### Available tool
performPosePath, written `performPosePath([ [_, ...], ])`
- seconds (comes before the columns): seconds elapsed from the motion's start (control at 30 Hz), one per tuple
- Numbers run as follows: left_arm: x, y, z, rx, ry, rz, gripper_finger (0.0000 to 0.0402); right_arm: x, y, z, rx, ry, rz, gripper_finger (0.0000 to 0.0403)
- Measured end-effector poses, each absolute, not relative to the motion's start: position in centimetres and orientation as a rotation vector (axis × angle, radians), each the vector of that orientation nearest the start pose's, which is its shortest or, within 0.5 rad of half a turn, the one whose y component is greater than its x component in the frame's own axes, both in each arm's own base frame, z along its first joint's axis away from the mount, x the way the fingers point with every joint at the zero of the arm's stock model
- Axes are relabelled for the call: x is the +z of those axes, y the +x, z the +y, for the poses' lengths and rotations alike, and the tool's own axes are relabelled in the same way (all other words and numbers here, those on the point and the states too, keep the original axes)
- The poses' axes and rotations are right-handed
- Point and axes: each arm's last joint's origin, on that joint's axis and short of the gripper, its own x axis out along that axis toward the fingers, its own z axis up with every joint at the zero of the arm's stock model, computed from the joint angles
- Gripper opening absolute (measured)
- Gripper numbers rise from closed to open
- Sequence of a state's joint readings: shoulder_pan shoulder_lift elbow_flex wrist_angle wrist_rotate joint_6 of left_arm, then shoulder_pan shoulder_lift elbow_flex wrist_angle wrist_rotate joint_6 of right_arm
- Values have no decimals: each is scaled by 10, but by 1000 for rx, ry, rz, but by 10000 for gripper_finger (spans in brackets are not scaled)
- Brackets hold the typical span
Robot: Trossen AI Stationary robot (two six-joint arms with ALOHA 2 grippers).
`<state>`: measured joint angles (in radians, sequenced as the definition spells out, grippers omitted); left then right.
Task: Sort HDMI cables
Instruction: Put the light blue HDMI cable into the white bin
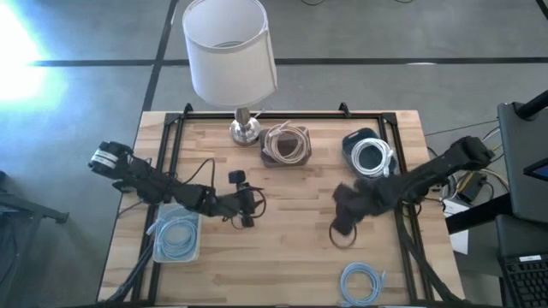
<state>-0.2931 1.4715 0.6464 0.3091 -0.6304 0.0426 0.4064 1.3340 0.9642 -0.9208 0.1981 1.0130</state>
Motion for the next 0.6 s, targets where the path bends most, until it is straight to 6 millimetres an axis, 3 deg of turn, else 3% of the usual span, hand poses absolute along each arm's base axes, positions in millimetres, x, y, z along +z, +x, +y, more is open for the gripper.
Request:
performPosePath([
  [0.3, 215, 296, -54, 363, 325, 296, 173, 220, 236, 166, -274, 573, 1444, 149],
  [0.4, 230, 303, -49, 382, 324, 261, 173, 211, 245, 186, -269, 640, 1552, 150],
  [0.6, 258, 315, -46, 403, 314, 186, 173, 183, 257, 210, -215, 608, 1762, 146],
])
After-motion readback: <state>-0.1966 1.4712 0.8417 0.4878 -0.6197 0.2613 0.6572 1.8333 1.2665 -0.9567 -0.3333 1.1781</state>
